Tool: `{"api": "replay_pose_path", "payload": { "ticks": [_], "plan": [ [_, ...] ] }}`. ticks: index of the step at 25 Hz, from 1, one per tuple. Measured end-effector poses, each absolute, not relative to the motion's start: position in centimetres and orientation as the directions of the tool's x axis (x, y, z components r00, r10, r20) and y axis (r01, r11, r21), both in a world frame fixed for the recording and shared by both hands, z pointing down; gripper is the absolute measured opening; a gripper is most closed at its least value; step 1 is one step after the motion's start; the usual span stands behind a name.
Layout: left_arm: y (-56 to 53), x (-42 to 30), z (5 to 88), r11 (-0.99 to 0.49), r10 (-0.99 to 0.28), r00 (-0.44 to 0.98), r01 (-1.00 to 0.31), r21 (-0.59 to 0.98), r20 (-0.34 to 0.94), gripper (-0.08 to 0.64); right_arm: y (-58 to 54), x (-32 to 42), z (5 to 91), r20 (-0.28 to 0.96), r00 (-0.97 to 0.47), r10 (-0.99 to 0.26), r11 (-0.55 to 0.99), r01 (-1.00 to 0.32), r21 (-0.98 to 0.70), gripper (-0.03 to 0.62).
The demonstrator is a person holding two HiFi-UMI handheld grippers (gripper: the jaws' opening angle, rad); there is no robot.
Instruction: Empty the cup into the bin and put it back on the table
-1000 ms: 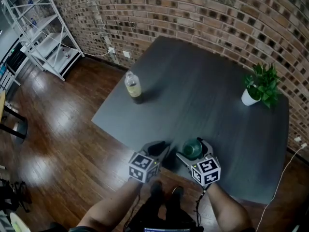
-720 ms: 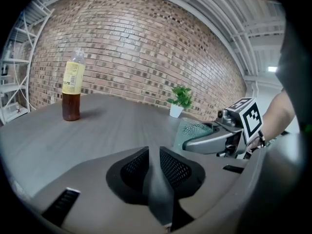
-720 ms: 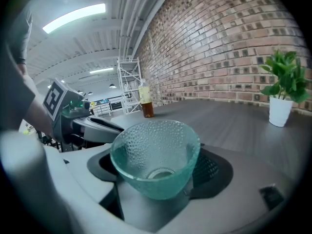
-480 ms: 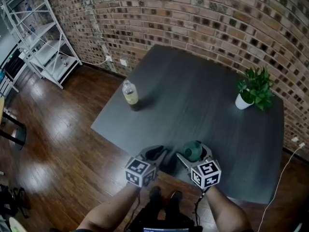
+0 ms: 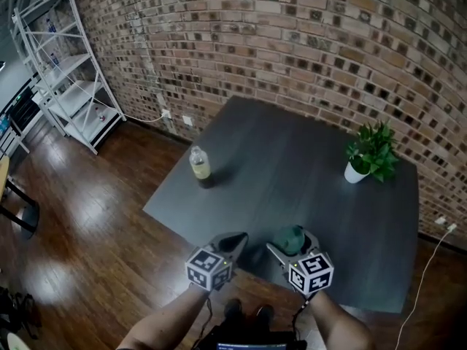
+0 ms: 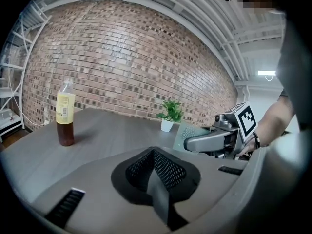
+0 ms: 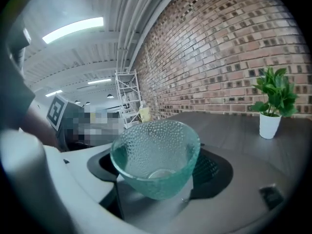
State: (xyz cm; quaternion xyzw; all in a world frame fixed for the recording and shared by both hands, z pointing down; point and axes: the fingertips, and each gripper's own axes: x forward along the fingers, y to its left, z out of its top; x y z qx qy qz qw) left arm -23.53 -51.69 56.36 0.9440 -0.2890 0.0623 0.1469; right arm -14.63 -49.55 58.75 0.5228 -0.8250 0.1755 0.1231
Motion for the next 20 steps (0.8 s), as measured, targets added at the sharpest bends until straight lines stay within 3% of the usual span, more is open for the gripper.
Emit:
{"api": "replay_pose_path", "payload": {
  "ticks": [20],
  "plan": [
    [-45.8,-18.3,43.5,-0.923,-0.307,0.950,-0.311,0.225,0.056,0.002,-42.7,-11.7,46.0,0.327,-0.401,-0.856,0.393,-0.915,-0.094,0.403]
  ]
}}
